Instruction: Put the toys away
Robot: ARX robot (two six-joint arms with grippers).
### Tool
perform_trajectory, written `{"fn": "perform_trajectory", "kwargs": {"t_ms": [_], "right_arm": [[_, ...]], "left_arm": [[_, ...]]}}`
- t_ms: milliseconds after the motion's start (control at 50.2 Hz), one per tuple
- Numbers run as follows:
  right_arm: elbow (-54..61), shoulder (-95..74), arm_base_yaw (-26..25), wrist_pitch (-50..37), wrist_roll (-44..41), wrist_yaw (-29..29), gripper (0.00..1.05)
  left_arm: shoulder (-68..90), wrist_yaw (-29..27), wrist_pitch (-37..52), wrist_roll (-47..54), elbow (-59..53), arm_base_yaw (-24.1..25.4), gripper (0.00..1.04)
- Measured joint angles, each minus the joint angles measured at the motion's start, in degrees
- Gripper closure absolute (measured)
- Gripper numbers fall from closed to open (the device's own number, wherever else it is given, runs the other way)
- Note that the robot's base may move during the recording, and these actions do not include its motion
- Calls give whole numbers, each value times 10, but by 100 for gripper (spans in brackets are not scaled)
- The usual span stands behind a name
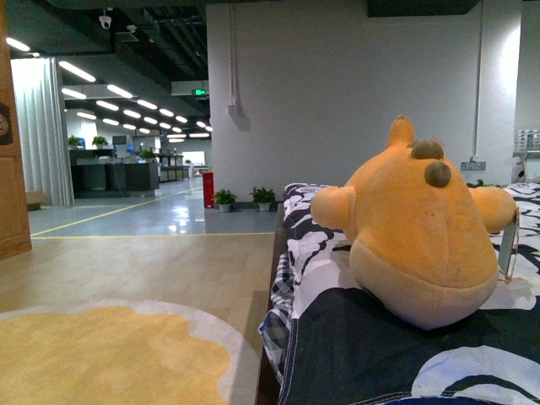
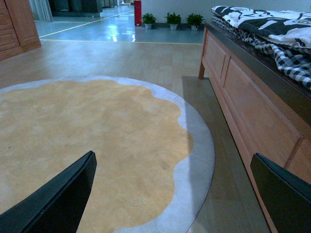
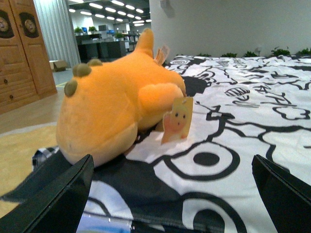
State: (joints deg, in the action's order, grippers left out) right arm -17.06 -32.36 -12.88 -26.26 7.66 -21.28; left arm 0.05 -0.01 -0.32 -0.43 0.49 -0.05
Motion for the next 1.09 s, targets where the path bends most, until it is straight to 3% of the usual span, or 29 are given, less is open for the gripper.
{"fn": "perform_trajectory", "kwargs": {"t_ms": [239,518,617,896,1095], "right_arm": [[-116,-113,126,-14,-40,96,6],[-245,-266,281,-34,-130,255,6],[-292,-330,309,-35,-152,299,6],[-350,-423,324,1,-144,367,6],[-342,-437,346,12,-98,367,6]], "left_arm": [[0,0,0,0,0,0,6],[0,0,0,0,0,0,6],[0,0,0,0,0,0,6],[0,0,0,0,0,0,6],[0,0,0,0,0,0,6]]}}
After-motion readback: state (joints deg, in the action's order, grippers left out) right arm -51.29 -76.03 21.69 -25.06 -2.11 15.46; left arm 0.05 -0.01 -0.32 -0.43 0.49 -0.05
